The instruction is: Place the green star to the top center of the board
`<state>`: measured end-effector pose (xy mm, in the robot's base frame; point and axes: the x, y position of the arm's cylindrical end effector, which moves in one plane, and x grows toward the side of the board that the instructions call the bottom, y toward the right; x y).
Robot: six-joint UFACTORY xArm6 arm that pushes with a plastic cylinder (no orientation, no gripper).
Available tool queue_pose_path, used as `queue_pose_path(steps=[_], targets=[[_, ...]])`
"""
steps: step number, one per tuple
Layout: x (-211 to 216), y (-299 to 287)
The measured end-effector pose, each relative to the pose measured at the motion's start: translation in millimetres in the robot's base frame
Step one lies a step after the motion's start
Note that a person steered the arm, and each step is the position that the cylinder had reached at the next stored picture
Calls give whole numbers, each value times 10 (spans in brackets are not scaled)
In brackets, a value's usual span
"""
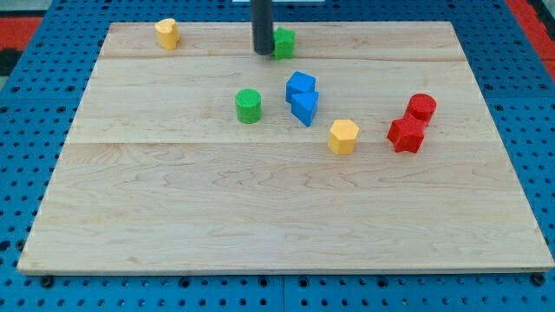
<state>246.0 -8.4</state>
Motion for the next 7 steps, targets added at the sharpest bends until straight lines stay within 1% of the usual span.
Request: queue_pose_path(steps=[1, 2, 3, 4, 5, 7], targets=[[-9, 226], [256, 482], [64, 1010], [-213, 978], [-217, 638], [-160, 807]])
